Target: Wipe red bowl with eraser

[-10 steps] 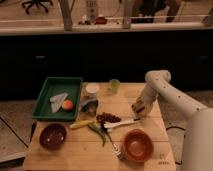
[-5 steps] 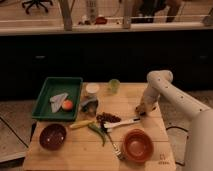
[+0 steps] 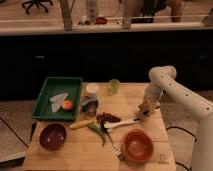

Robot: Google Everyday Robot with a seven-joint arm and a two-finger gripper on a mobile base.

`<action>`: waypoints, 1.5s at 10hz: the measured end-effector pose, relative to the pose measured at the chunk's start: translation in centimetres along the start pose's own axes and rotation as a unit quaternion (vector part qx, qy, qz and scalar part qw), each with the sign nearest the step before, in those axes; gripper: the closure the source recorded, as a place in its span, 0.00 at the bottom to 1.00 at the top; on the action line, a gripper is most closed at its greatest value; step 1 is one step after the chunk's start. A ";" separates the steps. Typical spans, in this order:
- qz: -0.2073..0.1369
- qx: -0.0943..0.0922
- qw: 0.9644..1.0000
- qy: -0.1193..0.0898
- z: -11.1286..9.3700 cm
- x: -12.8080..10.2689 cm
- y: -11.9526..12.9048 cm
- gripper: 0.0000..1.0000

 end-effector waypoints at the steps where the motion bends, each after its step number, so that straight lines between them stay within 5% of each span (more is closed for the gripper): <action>1: -0.001 0.002 1.000 0.002 -0.9 -0.4 0.1 1.00; 15: 0.019 0.027 0.999 0.034 -4.8 -2.3 6.3 1.00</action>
